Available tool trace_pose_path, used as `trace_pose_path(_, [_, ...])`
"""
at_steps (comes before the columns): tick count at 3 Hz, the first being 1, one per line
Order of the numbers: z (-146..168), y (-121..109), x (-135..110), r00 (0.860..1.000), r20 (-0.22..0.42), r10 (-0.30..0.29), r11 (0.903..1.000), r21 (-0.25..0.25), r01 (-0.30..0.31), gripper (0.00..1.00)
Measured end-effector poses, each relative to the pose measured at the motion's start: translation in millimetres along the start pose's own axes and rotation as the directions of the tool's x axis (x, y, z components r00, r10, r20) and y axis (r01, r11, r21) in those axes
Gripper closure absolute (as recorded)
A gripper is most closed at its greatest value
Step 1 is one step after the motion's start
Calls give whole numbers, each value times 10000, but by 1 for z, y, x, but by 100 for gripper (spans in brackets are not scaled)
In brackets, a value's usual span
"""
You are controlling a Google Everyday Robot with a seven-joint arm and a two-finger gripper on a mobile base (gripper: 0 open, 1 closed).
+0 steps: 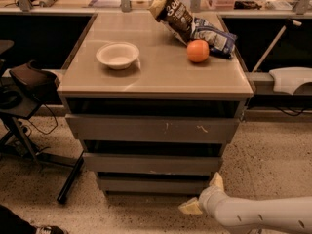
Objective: Open middle drawer
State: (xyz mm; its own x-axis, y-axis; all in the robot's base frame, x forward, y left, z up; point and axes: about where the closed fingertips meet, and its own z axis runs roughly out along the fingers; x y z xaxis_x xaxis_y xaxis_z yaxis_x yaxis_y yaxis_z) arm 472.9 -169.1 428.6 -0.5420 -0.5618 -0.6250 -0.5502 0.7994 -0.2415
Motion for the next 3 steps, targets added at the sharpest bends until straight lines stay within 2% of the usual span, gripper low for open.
trace_pose_path(1, [0,-1,1,10000,-5,21,10000,13,-21,0])
trace_pose_path(2, [10,-16,-8,9991,414,-28,9999,-151,34,0])
trace_pose_path(3, [22,-35,-41,9850,1602,-637,9958,-555,734,0])
